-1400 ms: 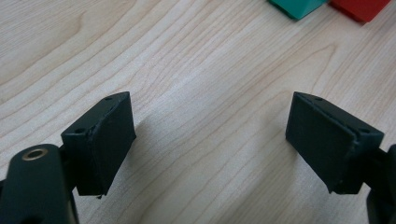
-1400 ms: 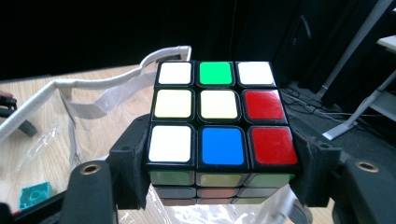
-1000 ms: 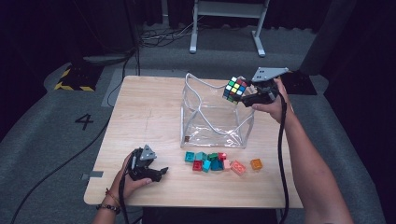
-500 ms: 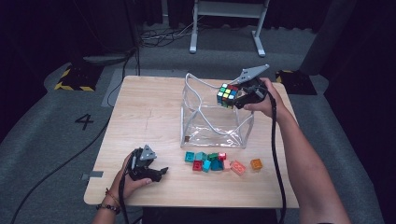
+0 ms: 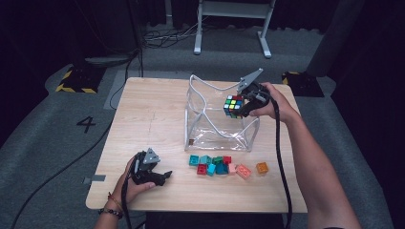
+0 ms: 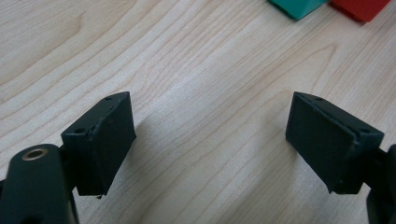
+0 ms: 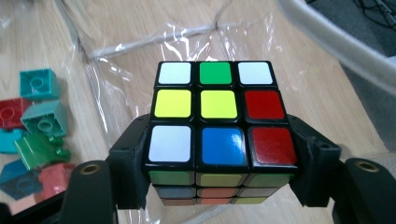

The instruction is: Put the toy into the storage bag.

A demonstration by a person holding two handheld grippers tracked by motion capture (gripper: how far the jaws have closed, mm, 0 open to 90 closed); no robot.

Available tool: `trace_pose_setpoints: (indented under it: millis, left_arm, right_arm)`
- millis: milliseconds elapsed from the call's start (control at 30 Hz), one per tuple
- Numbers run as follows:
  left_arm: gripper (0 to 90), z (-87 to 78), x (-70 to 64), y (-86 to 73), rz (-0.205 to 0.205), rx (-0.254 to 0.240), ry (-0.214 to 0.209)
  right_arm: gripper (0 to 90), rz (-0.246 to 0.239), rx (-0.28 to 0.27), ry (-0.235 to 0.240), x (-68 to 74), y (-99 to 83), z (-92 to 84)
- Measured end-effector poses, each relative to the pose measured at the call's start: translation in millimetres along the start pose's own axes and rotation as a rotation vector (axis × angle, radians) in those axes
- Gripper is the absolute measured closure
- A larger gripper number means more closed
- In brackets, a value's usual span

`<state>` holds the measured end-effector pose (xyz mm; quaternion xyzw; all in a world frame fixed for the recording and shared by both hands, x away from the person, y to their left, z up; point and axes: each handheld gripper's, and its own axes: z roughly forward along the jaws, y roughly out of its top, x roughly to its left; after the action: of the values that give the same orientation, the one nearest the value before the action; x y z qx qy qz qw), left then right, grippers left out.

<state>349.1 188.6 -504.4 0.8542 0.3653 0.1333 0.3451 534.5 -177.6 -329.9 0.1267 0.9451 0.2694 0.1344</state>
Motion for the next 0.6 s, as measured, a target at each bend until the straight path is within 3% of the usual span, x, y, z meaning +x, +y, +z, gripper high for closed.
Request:
trace_pose_setpoints:
  millis: [200,300,600]
  left_arm:
    - [15.8,0.0,0.0,0.0,0.0,0.0,-0.001]
    - [15.8,0.0,0.0,0.0,0.0,0.0,0.0]
    - [15.8,0.0,0.0,0.0,0.0,0.0,-0.001]
  right_arm:
    - [33.8,-0.035,0.05,0.012,-2.4,-1.9,1.2]
    - [33.8,-0.024,0.079,0.013,-2.1,-3.6,1.3]
    - [33.8,-0.038,0.088,0.001,-0.3,-4.9,-6.7]
